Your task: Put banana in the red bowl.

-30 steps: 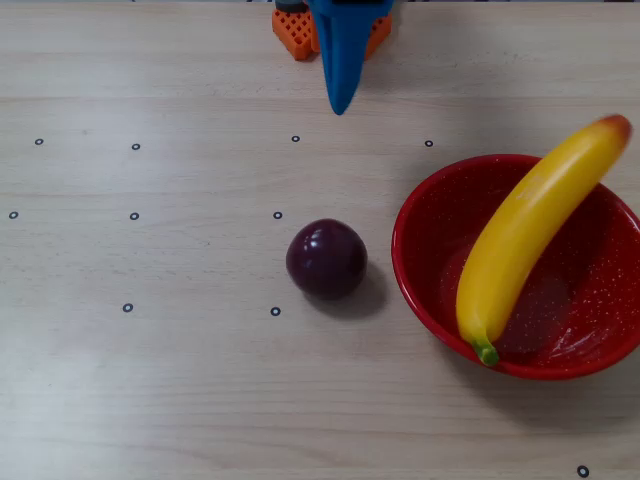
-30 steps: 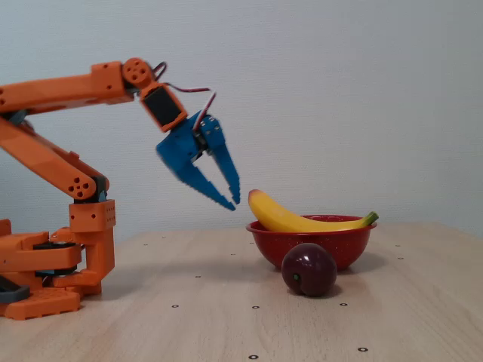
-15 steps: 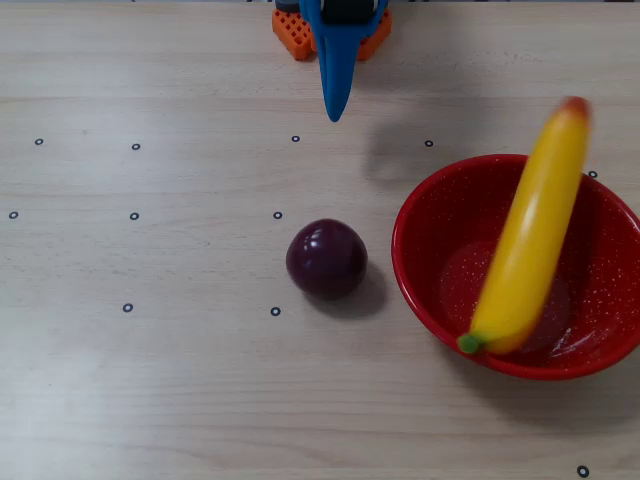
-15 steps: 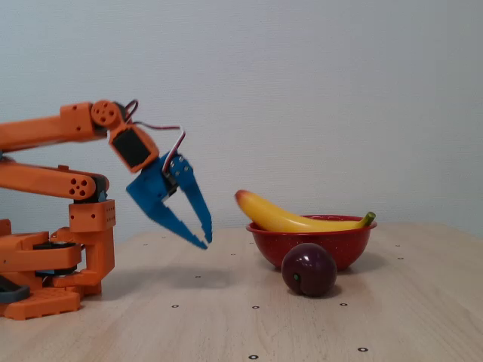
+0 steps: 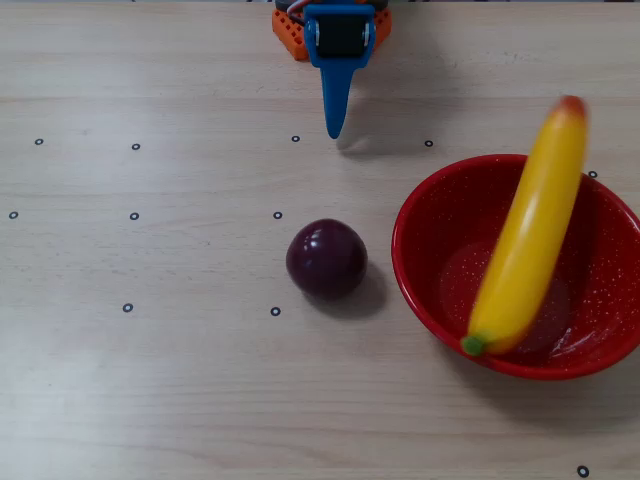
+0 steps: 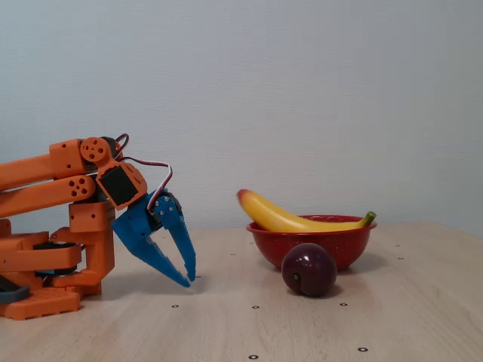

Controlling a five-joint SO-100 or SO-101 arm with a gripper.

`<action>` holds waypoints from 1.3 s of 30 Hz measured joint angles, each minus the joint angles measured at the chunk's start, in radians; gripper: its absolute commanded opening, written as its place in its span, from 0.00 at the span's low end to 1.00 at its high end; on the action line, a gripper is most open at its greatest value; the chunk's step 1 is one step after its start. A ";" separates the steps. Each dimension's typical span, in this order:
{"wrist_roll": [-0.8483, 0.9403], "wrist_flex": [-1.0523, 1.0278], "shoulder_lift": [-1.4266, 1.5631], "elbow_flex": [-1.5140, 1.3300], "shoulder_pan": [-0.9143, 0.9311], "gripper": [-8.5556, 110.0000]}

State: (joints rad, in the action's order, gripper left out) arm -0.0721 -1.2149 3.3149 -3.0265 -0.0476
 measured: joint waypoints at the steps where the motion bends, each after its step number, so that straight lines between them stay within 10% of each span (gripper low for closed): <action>1: 0.000 0.000 0.000 -0.002 0.000 0.07; 39: -0.028 0.000 0.000 -0.046 -0.026 0.07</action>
State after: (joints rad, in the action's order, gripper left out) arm -0.0997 -1.2149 3.3149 -3.0726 -0.0736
